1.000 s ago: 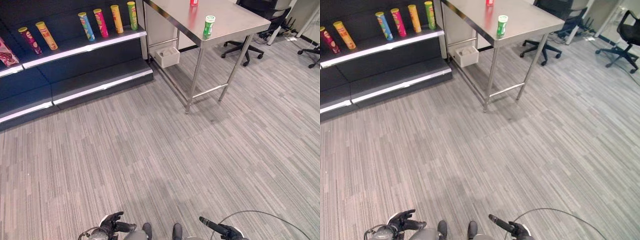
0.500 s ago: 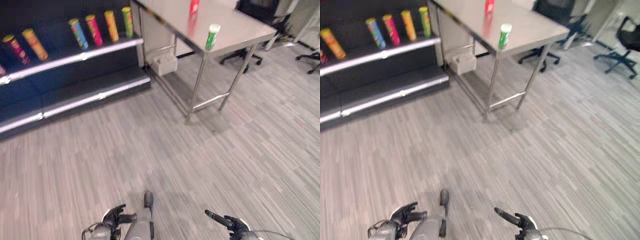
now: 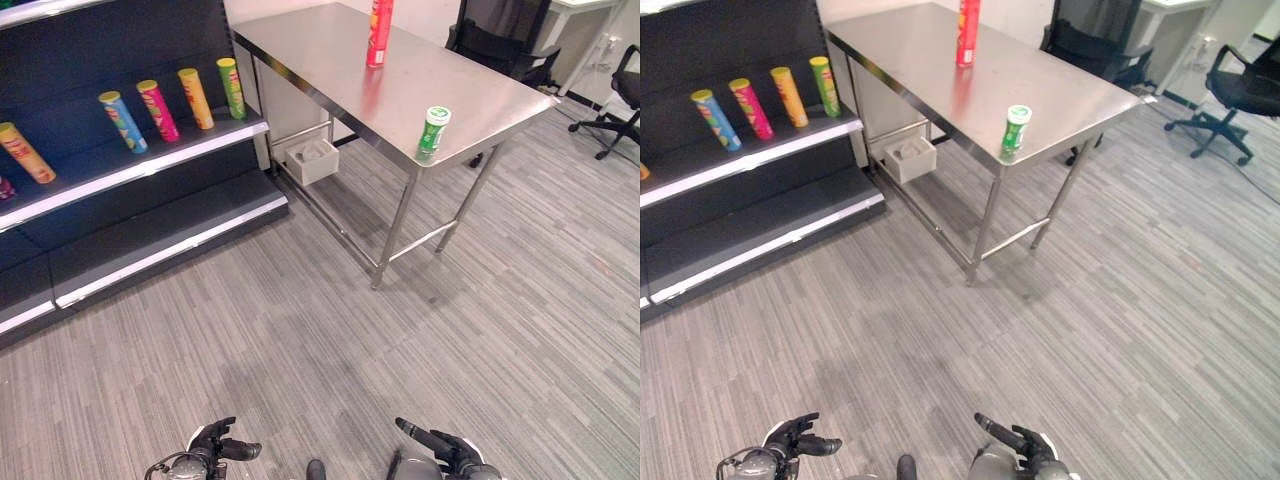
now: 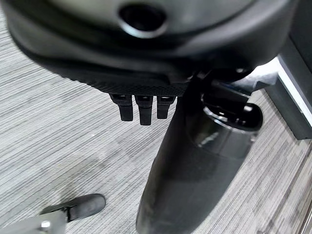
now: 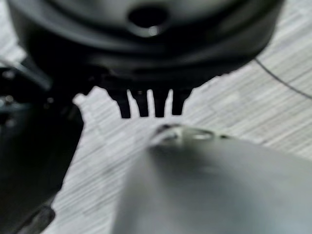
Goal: Put the goods on the table back onto the shelves and tidy them up.
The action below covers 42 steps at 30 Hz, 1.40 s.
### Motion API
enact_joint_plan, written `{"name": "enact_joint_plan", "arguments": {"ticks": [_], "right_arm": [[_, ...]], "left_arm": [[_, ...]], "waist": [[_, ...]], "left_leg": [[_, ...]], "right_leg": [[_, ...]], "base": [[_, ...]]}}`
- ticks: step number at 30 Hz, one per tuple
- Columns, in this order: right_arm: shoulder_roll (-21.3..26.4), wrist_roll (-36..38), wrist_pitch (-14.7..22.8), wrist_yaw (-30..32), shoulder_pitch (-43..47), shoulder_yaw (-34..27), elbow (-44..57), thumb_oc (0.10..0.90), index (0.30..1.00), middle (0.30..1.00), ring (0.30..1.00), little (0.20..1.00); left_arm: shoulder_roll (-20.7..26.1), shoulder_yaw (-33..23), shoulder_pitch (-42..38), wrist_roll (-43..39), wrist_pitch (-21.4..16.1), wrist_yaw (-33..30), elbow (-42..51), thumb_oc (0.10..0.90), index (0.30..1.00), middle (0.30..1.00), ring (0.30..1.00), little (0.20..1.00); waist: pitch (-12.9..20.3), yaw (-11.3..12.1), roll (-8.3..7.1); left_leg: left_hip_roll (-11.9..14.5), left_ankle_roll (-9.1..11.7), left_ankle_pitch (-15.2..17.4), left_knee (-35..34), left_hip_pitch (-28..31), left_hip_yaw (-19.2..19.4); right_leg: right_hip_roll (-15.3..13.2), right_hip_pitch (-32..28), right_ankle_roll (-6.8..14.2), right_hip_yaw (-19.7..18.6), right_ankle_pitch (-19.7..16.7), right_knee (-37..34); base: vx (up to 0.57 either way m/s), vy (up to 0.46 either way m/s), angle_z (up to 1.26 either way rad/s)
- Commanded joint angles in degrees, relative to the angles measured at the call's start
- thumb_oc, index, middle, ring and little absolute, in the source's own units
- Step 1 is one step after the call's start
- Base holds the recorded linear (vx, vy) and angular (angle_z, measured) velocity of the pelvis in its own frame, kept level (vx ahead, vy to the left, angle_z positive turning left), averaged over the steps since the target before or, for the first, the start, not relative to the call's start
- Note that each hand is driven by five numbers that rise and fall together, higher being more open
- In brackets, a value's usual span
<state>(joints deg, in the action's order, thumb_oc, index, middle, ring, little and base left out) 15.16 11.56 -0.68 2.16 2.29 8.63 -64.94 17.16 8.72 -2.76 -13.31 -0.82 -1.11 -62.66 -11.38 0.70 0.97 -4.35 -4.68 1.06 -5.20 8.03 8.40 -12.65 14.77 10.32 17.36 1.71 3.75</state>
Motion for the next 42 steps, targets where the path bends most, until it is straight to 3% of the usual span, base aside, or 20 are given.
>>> {"name": "enact_joint_plan", "arguments": {"ticks": [1,4,5,9,12,13,14,15,16,18,20,22,23,24,26,28,30,35,39,42], "right_arm": [[4.0,0.5,0.4,1.7,-0.8,0.1,-0.9,0.800,0.900,0.900,0.900,0.900],[3.9,-0.4,0.1,1.4,-2.2,0.5,-2.6,0.800,0.900,0.900,0.900,0.900],[4.2,-0.6,0.2,1.3,-2.3,0.8,-3.3,0.800,0.900,0.900,0.900,0.900],[5.6,0.4,0.7,1.4,-2.3,0.9,-2.4,0.800,0.900,0.900,0.900,0.900],[6.1,1.2,0.9,1.4,-1.9,0.9,-1.6,0.800,0.900,0.900,0.900,0.900],[6.7,1.5,1.1,1.3,-1.5,1.2,-0.1,0.800,0.900,0.900,0.900,0.900],[6.7,1.5,1.1,1.3,-1.5,1.2,-0.1,0.800,0.900,0.900,0.900,0.900],[7.4,1.8,1.3,1.6,-0.9,1.6,1.7,0.800,0.900,0.900,0.900,0.900],[7.7,2.1,1.3,1.7,-0.6,1.7,2.4,0.800,0.900,0.900,0.900,0.900],[7.8,2.7,1.2,2.1,-0.2,1.6,2.4,0.800,0.900,0.900,0.900,0.900],[7.8,3.2,1.2,2.5,0.1,1.5,2.2,0.800,0.900,0.900,0.900,0.900],[7.7,3.2,1.2,2.6,0.1,1.5,2.0,0.800,0.900,0.900,0.900,0.900],[7.5,2.8,1.2,2.8,0.3,2.0,2.0,0.800,0.900,0.900,0.900,0.900],[7.5,2.8,1.2,2.8,0.3,1.9,2.0,0.800,0.900,0.900,0.900,0.900],[7.5,2.3,1.3,3.0,0.4,2.5,1.8,0.800,0.900,0.900,0.900,0.900],[7.1,1.3,1.5,2.9,0.3,2.4,1.1,0.800,0.900,0.900,0.900,0.900],[6.4,1.3,1.1,3.9,0.2,0.2,-0.2,0.800,0.900,0.900,0.900,0.900],[7.9,3.6,1.1,5.8,0.1,-5.6,0.2,0.800,0.900,0.900,0.900,0.900],[15.0,5.1,3.8,11.2,-4.6,-19.0,17.4,0.800,0.900,0.900,0.900,0.900],[19.2,2.4,5.5,13.7,-6.8,-25.3,29.6,0.800,0.900,0.900,0.900,0.900]], "left_arm": [[1.6,0.8,-3.1,0.4,-2.8,-1.0,4.8,0.800,0.900,0.900,0.900,0.900],[1.3,1.2,-2.8,0.9,-3.2,-1.1,5.8,0.800,0.900,0.900,0.900,0.900],[0.7,1.2,-2.6,0.6,-3.3,-1.2,6.0,0.800,0.900,0.900,0.900,0.900],[0.0,1.8,-1.3,-0.3,-2.9,-0.7,6.7,0.800,0.900,0.900,0.900,0.900],[-0.3,1.5,-0.9,-1.1,-3.0,-0.7,6.7,0.800,0.900,0.900,0.900,0.900],[-0.6,1.1,-0.4,-2.1,-2.8,-0.4,6.5,0.800,0.900,0.900,0.900,0.900],[-0.6,1.1,-0.4,-2.1,-2.8,-0.4,6.5,0.800,0.900,0.900,0.900,0.900],[-0.9,1.2,-0.3,-2.4,-2.6,-0.6,6.6,0.800,0.900,0.900,0.900,0.900],[-1.0,1.2,-0.3,-2.6,-2.4,-0.6,6.4,0.800,0.900,0.900,0.900,0.900],[-1.2,1.3,-0.3,-2.6,-2.3,-0.8,5.5,0.800,0.900,0.900,0.900,0.900],[-1.8,1.5,-0.6,-2.8,-2.3,-0.9,4.5,0.800,0.900,0.900,0.900,0.900],[-2.2,1.9,-0.5,-2.5,-2.2,-0.8,4.0,0.800,0.900,0.900,0.900,0.900],[-2.3,2.2,-0.6,-2.5,-2.2,-0.8,3.7,0.800,0.900,0.900,0.900,0.900],[-2.3,2.2,-0.6,-2.5,-2.2,-0.8,3.7,0.800,0.900,0.900,0.900,0.900],[-2.4,2.3,-0.5,-2.7,-2.3,-0.9,3.2,0.800,0.900,0.900,0.900,0.900],[-2.9,2.5,-0.3,-2.3,-2.4,-1.1,1.6,0.800,0.900,0.900,0.900,0.900],[-2.4,1.8,-0.1,-0.4,-2.2,-1.0,-1.6,0.800,0.900,0.900,0.900,0.900],[-0.4,-0.2,0.3,0.5,-2.2,-1.3,-3.2,0.800,0.900,0.900,0.900,0.900],[0.7,-3.1,2.3,2.5,-2.3,-1.4,-1.5,0.800,0.900,0.900,0.900,0.900],[-0.1,-3.7,3.0,4.0,-2.2,-1.4,-1.5,0.800,0.900,0.900,0.900,0.900]], "waist": [[-1.2,-2.2,-2.31],[-0.7,-2.3,-3.35],[0.0,-2.6,-3.24],[1.0,-2.7,-2.70],[0.6,-2.5,-2.77],[-0.3,-2.1,-2.90],[-0.2,-2.1,-2.86],[-1.9,-1.6,-3.34],[-2.7,-1.5,-3.56],[-3.4,-1.4,-3.41],[-3.7,-0.9,-3.16],[-3.2,-0.6,-3.10],[-2.9,0.5,-2.30],[-2.8,0.4,-2.33],[-2.4,1.7,-1.35],[-0.9,1.2,-0.54],[1.0,0.6,-0.89],[1.6,0.0,-1.36],[1.8,-1.9,-1.45],[2.2,-2.7,-1.50]], "left_leg": [[2.8,5.2,1.3,0.2,-1.4,-3.1],[2.7,5.8,3.1,0.2,0.8,-4.3],[4.2,6.6,3.4,0.2,1.5,-4.7],[7.6,8.5,4.7,4.8,0.9,-5.6],[8.0,9.5,4.5,9.6,-0.6,-5.6],[8.0,10.5,2.5,16.9,-3.6,-5.8],[8.0,10.5,2.6,17.3,-3.9,-5.9],[8.5,11.1,-0.7,27.8,-9.3,-6.1],[8.8,11.1,-2.4,32.5,-11.4,-6.0],[10.1,10.3,-3.5,35.5,-14.7,-4.6],[10.7,9.6,-1.9,32.7,-17.6,-3.3],[10.6,9.2,-0.5,24.0,-17.2,-2.7],[10.5,10.1,-4.3,14.2,-17.9,-5.3],[10.4,10.1,-4.5,13.9,-18.0,-5.4],[9.7,11.0,-8.2,7.9,-18.8,-11.5],[10.1,11.2,-7.4,2.8,-14.2,-12.3],[9.4,10.5,-6.0,1.0,-9.9,-8.2],[8.5,9.4,-4.2,0.2,-7.4,-4.6],[7.6,8.2,-2.0,0.2,-5.7,-1.4],[7.3,7.7,-1.1,0.2,-4.8,-0.2]], "right_leg": [[4.4,-5.3,0.9,-6.6,-9.8,-5.7],[4.5,-6.7,0.7,-7.0,-11.7,-8.1],[5.2,-7.9,0.1,-6.2,-12.0,-8.5],[7.2,-11.0,-1.8,-4.5,-9.2,-8.8],[7.6,-12.2,-2.7,-4.0,-8.0,-8.8],[8.0,-13.4,-3.9,-3.8,-6.7,-8.6],[8.0,-13.3,-3.9,-3.7,-6.7,-8.6],[8.0,-15.0,-5.3,-3.4,-5.3,-8.4],[8.3,-15.7,-6.1,-3.3,-4.7,-8.3],[8.6,-17.0,-6.9,-2.9,-3.3,-8.3],[8.7,-18.5,-6.8,-2.7,-2.3,-8.5],[8.2,-19.2,-5.9,-2.8,-1.9,-8.8],[8.7,-19.8,-5.5,-3.5,-1.2,-8.8],[8.6,-19.6,-5.5,-3.4,-1.2,-8.8],[9.6,-20.8,-5.4,-4.9,-0.3,-8.8],[9.4,-21.5,-4.6,-5.8,0.1,-8.8],[7.0,-21.6,-3.1,-7.6,-1.0,-8.7],[4.7,-20.8,-1.6,-9.7,-1.8,-7.6],[3.1,-19.4,0.2,-11.6,-2.8,-7.0],[2.4,-19.2,0.8,-12.2,-3.1,-7.1]], "base": [[0.29,-0.139,0.33],[0.28,-0.184,0.64],[0.30,-0.262,0.49],[0.25,-0.263,0.41],[0.13,-0.173,-0.07],[0.06,-0.119,-0.01],[0.07,-0.248,0.03],[0.04,-0.204,0.09],[0.06,-0.245,0.16],[0.08,-0.119,0.15],[0.15,-0.018,0.13],[0.24,0.100,0.13],[0.21,0.120,-0.09],[0.22,0.121,-0.13],[0.19,0.101,-0.30],[0.23,0.203,-0.81],[0.26,0.364,-0.86],[0.09,0.203,-0.56],[0.04,0.159,-0.41],[0.04,0.087,-0.42]]}}
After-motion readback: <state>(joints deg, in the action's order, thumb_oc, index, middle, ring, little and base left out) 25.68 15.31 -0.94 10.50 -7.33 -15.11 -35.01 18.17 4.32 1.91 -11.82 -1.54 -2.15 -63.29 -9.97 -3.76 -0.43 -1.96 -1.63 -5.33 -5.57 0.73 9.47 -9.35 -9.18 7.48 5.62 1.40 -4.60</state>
